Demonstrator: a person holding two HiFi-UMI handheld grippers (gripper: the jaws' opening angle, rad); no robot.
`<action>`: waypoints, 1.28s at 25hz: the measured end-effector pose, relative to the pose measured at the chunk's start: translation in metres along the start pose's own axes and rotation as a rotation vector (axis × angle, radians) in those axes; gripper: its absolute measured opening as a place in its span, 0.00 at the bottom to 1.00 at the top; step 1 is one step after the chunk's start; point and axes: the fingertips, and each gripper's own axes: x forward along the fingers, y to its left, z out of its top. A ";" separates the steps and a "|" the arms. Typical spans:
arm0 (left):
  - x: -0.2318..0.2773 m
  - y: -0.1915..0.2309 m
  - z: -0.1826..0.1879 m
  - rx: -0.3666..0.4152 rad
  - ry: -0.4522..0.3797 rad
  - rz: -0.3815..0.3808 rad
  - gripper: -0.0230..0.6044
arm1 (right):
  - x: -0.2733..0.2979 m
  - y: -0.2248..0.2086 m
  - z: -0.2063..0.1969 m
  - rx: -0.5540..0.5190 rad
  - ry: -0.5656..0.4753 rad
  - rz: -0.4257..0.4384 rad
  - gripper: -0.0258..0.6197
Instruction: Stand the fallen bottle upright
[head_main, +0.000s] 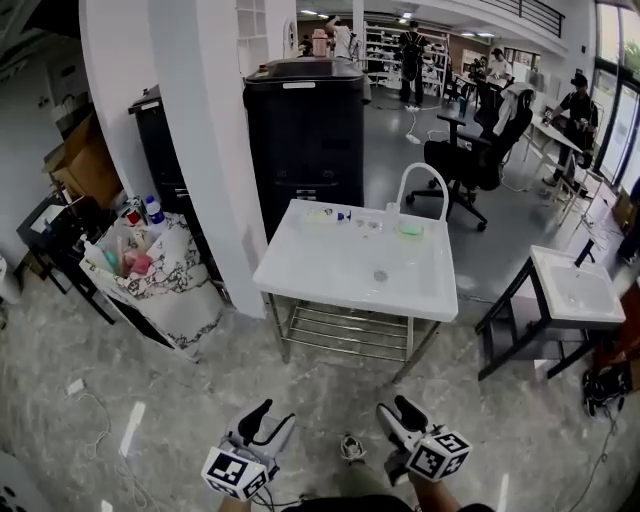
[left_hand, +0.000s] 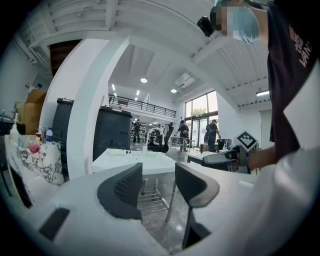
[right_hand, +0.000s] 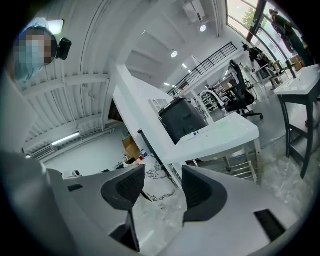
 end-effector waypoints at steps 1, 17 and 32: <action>0.016 0.007 0.003 0.006 -0.003 0.012 0.35 | 0.014 -0.009 0.007 0.009 0.008 0.016 0.39; 0.174 0.070 0.045 0.027 0.006 0.119 0.36 | 0.160 -0.099 0.101 0.100 0.089 0.191 0.41; 0.248 0.234 0.062 0.046 0.042 -0.059 0.36 | 0.324 -0.108 0.127 0.176 -0.032 0.026 0.40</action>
